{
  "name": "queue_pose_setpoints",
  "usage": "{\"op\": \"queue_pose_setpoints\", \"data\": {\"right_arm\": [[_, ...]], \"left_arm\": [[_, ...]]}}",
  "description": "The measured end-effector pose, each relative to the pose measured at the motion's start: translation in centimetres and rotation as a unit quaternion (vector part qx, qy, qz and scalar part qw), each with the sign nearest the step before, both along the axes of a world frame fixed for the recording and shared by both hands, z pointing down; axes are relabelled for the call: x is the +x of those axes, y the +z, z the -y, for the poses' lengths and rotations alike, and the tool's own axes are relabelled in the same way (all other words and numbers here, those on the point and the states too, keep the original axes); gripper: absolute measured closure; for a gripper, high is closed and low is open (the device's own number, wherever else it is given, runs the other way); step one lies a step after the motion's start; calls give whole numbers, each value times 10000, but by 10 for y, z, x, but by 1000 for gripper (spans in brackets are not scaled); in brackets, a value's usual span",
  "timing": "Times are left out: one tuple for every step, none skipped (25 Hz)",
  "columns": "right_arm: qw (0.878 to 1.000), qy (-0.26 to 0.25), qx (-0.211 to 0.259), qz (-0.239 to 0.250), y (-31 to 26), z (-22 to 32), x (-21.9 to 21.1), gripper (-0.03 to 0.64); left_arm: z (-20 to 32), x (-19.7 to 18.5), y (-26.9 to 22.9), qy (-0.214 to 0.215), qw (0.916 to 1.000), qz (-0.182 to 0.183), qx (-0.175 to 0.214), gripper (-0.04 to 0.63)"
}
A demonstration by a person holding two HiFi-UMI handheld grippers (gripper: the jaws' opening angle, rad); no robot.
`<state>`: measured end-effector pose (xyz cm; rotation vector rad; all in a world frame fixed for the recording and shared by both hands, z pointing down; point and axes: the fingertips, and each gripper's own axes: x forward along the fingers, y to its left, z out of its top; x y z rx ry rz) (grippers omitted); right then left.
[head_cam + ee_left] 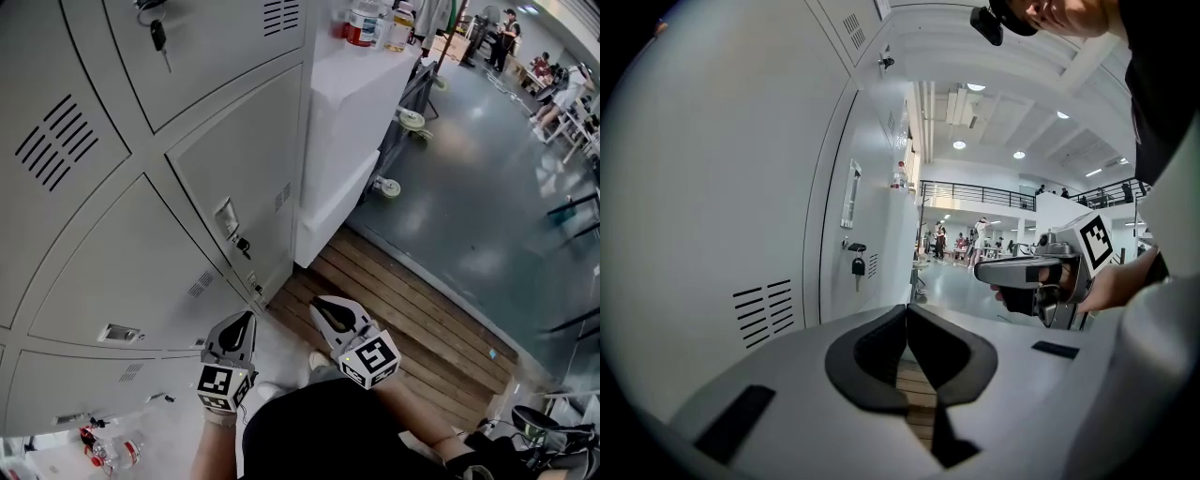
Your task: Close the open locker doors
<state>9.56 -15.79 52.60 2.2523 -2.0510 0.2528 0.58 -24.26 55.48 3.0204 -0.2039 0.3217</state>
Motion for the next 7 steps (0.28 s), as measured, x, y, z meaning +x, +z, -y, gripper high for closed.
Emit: {"op": "queue_pose_setpoints", "data": {"right_arm": [[10000, -12, -8, 0, 0, 0, -1, 566], [10000, -23, -14, 4, 1, 0, -2, 566], [10000, -34, -18, 11, 1, 0, -3, 566], [10000, -46, -22, 16, 2, 1, -3, 566], [10000, -59, -25, 15, 2, 1, -4, 566], [10000, -74, -29, 11, 3, 1, -4, 566], [10000, -90, -34, 5, 3, 2, -5, 566]], "left_arm": [[-1, 0, 2, 21, 10000, 25, 5, 575], [-3, 0, 4, 50, 10000, 76, 9, 575], [-5, -1, 6, 75, 9999, 137, 5, 575], [-6, -2, 7, 89, 9998, 182, -3, 575], [-6, -3, 9, 88, 9997, 207, -14, 575], [-6, -4, 10, 83, 9997, 226, -31, 575], [-5, -4, 11, 77, 9997, 246, -52, 575]]}}
